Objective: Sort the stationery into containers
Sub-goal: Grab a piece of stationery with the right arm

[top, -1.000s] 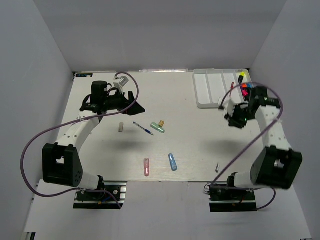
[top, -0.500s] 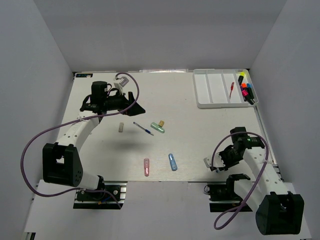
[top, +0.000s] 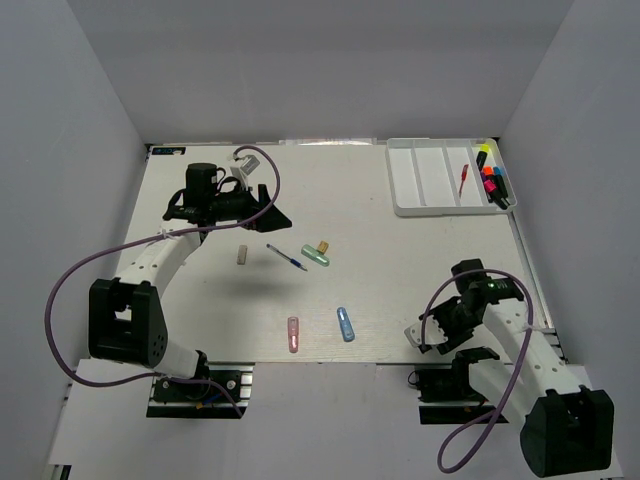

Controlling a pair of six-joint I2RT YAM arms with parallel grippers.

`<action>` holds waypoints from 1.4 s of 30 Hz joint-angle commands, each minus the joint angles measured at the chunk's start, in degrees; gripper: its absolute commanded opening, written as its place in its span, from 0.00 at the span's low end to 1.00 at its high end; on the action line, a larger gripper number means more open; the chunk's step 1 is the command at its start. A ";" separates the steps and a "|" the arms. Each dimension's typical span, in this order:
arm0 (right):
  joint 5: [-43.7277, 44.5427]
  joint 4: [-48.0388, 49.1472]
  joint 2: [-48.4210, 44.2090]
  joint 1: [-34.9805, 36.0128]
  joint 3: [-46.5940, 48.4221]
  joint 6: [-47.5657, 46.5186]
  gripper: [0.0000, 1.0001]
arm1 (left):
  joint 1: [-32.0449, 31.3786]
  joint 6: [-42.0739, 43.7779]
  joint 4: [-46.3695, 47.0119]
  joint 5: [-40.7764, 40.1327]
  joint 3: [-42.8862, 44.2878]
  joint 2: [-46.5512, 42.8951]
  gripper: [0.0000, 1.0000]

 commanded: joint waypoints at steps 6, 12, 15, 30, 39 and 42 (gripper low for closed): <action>0.69 -0.26 -0.07 3.62 -1.65 -27.72 0.51 | -0.02 0.02 1.28 1.78 0.55 -0.14 0.93; 0.34 3.34 1.15 6.08 -3.06 -27.64 0.49 | -0.02 0.02 1.37 1.96 0.81 0.21 0.93; 1.22 4.40 2.91 7.57 -2.89 -26.41 0.49 | -0.02 0.03 1.28 1.87 0.90 0.30 0.93; 4.30 8.18 6.08 10.30 -7.63 -26.57 0.34 | -0.02 0.38 0.49 2.22 2.39 1.79 0.92; -4.03 12.04 14.76 11.79 4.19 -11.85 0.17 | -0.02 -3.92 4.08 3.01 0.99 1.97 0.91; -7.37 13.71 22.67 12.06 11.42 0.89 0.07 | -0.02 -8.84 9.00 3.89 -1.38 1.44 0.90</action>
